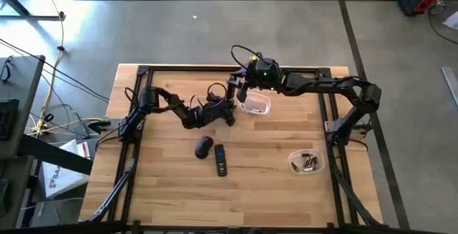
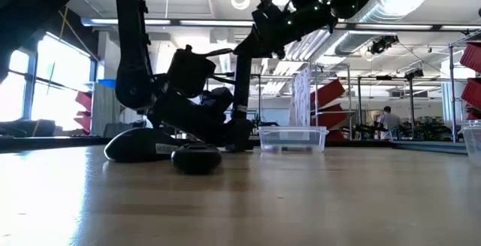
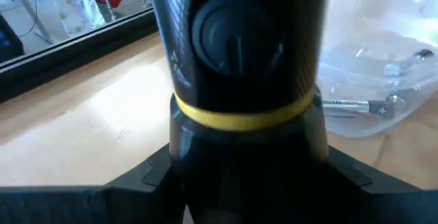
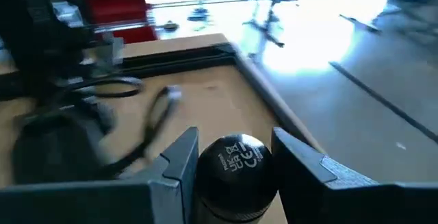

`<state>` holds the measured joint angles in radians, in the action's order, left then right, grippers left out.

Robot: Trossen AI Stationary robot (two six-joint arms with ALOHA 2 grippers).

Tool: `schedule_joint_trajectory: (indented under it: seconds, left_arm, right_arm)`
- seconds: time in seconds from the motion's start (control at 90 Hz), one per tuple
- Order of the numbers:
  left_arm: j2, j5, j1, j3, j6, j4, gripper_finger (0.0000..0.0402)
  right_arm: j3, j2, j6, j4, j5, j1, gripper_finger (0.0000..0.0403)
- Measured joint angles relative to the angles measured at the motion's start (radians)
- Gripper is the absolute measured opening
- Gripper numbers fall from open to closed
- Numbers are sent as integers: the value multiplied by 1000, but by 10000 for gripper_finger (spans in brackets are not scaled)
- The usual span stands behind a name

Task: Insert battery
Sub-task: Close the flashlight battery compartment

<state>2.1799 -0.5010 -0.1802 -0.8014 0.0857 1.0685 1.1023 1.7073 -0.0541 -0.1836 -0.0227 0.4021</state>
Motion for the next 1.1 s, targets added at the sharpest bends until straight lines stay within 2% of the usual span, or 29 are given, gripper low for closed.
schedule_joint_trajectory:
  seconds: [0.167,0.344,0.5,0.678,0.767,1.1]
  left_arm:
    - [0,-25,0,-1,12,9,193]
    - [0,-25,1,-1,17,14,193]
    - [0,-13,3,3,17,13,193]
    - [-11,39,15,15,-50,38,192]
    - [-33,6,22,17,-51,59,192]
    - [-33,5,56,18,-66,104,192]
  right_arm:
    - [-1,0,130,14,-180,-8,119]
    - [-2,0,208,32,-276,-34,122]
    - [-2,0,236,31,-265,-61,138]
    - [-9,6,229,63,-156,-107,152]
    - [-11,12,205,74,-140,-126,160]
    - [-9,-76,149,150,-107,-171,202]
